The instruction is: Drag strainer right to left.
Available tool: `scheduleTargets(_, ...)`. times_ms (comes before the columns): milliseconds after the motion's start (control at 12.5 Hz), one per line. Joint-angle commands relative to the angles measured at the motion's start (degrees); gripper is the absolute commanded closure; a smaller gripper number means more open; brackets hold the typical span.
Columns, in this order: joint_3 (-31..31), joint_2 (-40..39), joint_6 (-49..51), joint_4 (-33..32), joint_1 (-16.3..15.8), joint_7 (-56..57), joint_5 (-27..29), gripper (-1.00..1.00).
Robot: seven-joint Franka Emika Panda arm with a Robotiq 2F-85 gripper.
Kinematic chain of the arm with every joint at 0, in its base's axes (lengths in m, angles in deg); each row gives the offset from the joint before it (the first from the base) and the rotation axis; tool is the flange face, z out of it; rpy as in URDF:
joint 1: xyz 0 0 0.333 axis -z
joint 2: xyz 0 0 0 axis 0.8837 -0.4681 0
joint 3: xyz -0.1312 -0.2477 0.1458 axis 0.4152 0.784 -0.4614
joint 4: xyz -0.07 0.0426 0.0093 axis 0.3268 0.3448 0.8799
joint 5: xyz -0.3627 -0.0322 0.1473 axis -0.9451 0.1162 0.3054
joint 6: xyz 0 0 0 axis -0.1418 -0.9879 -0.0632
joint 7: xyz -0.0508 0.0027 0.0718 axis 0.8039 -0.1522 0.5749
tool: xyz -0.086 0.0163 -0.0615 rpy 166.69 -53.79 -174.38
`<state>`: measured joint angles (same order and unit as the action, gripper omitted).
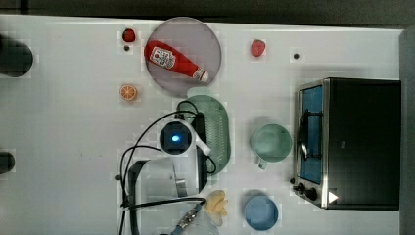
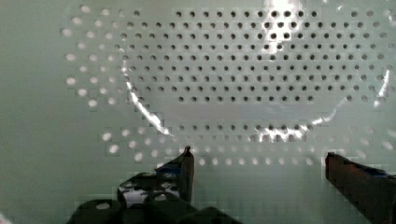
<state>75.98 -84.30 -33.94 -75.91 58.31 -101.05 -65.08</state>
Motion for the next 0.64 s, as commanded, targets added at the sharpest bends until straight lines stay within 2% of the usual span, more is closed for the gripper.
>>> scheduleTargets(80,-2.12,0.78,0.13,0.05,-2.53,-8.5,0.25,-1.0)
scheduleTargets(640,-4.19,-2.3,0.76,4.53,-8.76,-16.23,1.04,-1.0)
